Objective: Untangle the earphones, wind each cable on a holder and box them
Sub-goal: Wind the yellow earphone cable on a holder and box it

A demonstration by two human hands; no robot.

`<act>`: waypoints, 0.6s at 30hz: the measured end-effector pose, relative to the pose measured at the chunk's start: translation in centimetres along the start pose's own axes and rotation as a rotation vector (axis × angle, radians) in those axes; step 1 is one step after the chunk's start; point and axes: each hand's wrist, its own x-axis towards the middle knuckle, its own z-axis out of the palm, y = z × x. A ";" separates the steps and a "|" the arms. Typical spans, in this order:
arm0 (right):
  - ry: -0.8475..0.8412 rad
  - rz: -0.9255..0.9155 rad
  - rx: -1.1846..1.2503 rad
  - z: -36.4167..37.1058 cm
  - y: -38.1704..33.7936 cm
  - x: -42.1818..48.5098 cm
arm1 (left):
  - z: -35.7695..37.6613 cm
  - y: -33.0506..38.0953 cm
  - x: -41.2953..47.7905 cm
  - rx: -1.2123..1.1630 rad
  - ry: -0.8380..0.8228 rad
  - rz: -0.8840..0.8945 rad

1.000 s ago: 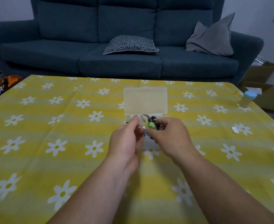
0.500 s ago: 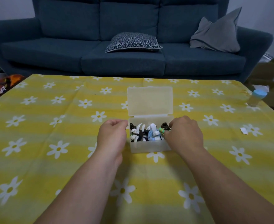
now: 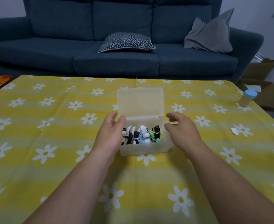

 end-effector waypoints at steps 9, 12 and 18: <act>-0.234 0.142 0.462 0.1 -0.1 0.6 | 0.6 0.4 0.9 -0.247 -0.087 -0.078; -0.238 0.146 0.525 0.2 0.1 0.9 | 0.9 0.6 1.1 -0.283 -0.106 -0.090; -0.203 0.161 0.582 0.3 0.4 1.8 | 0.7 0.8 1.8 -0.394 -0.067 -0.131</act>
